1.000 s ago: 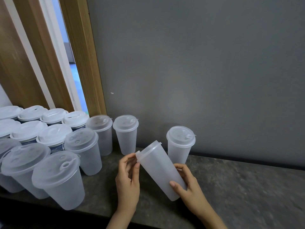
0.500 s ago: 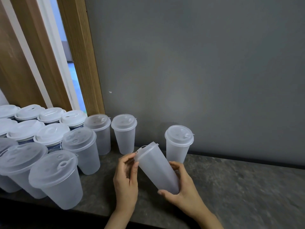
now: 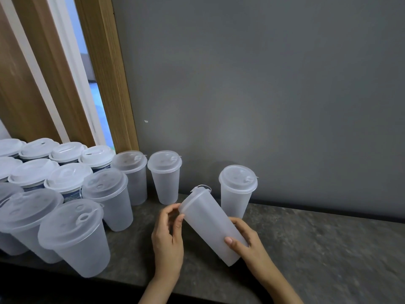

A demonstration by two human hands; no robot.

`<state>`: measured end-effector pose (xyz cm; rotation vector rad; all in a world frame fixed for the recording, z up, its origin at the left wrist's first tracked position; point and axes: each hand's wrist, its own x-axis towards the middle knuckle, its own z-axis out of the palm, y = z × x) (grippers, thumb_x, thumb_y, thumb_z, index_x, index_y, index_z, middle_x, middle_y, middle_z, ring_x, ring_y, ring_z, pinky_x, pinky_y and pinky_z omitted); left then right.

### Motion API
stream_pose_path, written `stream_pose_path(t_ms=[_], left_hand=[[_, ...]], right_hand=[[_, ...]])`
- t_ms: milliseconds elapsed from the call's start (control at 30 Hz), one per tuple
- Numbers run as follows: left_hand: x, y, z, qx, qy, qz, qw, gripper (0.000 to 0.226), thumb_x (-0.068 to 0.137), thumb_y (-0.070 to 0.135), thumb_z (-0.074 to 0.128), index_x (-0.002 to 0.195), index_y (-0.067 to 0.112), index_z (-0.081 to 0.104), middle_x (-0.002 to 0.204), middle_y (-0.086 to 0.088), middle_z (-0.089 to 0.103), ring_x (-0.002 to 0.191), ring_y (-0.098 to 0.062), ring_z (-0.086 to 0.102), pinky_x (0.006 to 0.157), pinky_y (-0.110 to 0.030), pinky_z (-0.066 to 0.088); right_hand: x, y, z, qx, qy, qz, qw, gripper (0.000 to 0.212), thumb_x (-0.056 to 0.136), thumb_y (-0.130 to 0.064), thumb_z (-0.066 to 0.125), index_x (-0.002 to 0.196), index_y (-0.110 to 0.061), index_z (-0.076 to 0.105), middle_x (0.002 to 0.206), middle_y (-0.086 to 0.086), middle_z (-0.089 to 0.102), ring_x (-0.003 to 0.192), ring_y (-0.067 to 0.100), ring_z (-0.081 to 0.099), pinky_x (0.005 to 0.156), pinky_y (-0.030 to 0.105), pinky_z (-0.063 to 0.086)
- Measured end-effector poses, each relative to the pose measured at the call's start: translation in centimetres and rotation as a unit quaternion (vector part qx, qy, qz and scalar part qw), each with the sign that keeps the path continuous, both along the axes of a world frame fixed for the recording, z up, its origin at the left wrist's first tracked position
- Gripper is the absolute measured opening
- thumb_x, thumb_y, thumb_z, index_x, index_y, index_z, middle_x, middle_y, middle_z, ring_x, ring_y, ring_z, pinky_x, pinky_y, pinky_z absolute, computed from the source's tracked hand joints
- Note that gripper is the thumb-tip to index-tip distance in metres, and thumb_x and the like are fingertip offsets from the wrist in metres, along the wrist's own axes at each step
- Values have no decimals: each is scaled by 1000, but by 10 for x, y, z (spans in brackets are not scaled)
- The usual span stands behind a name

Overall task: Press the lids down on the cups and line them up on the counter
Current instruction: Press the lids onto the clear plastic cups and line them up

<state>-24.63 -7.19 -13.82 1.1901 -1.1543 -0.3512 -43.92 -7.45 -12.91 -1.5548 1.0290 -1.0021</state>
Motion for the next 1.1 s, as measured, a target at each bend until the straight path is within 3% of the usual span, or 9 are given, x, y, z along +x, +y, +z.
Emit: stream_pose_path(t_ms=[233, 300, 367, 433, 533, 633, 800, 967, 1100], left_hand=[[1, 1, 3, -39, -20, 19, 999, 25, 91, 35, 49, 108, 21, 60, 107, 15, 59, 103, -18, 62, 84, -24, 52], [2, 1, 3, -42, -22, 18, 999, 22, 91, 33, 51, 108, 22, 60, 107, 16, 58, 104, -16, 61, 83, -20, 52], [2, 0, 2, -44, -20, 9, 999, 20, 92, 31, 52, 109, 24, 60, 108, 17, 58, 105, -16, 61, 85, -20, 51], [1, 0, 2, -37, -9, -8, 999, 20, 92, 30, 53, 111, 31, 58, 112, 16, 59, 109, -14, 61, 87, -19, 51], [-1, 1, 1, -26, -12, -27, 999, 25, 93, 30, 52, 115, 42, 52, 118, 8, 62, 113, -11, 60, 88, -21, 49], [-1, 2, 2, -26, -28, -8, 999, 24, 94, 30, 50, 113, 44, 53, 116, 11, 65, 111, -2, 60, 87, -11, 46], [-1, 4, 2, -49, -61, 40, 996, 22, 91, 28, 52, 112, 27, 59, 108, 22, 59, 107, 7, 57, 87, -7, 45], [-2, 6, 4, -51, -56, 45, 996, 23, 91, 28, 52, 112, 23, 61, 105, 17, 59, 106, 7, 56, 85, -6, 45], [-1, 6, 4, -52, -55, 49, 996, 22, 91, 22, 54, 113, 23, 61, 105, 12, 60, 106, 4, 57, 84, -6, 45]], right_hand=[[-1, -2, 1, 13, -20, 9, 1000, 50, 78, -55, 62, 119, -27, 67, 119, -6, 67, 110, 12, 63, 86, 24, 51], [-2, -3, -1, 21, -33, 9, 999, 48, 80, -55, 62, 120, -29, 67, 120, -4, 67, 109, 17, 64, 86, 32, 54], [-3, -5, -4, 34, -54, 12, 998, 49, 82, -53, 63, 122, -24, 66, 120, 1, 67, 106, 26, 65, 87, 51, 53], [-5, -7, -7, 45, -69, 15, 997, 52, 83, -52, 64, 124, -20, 65, 119, 4, 67, 102, 31, 65, 87, 55, 52], [-7, -11, -11, 62, -84, 13, 994, 60, 81, -56, 67, 127, -18, 63, 119, 9, 66, 99, 33, 65, 85, 52, 52], [-8, -12, -13, 68, -84, 22, 994, 64, 80, -59, 69, 128, -18, 62, 121, 9, 65, 101, 33, 65, 84, 50, 52], [-8, -12, -13, 73, -77, 32, 994, 57, 85, -57, 61, 126, -18, 63, 116, 9, 67, 98, 34, 65, 84, 50, 50], [-8, -11, -9, 84, -87, 36, 992, 56, 85, -57, 61, 121, -15, 65, 114, 12, 65, 96, 34, 64, 76, 48, 51], [-6, -9, -3, 79, -70, 41, 994, 62, 79, -64, 66, 120, -18, 67, 114, 7, 68, 98, 23, 66, 77, 35, 53]])
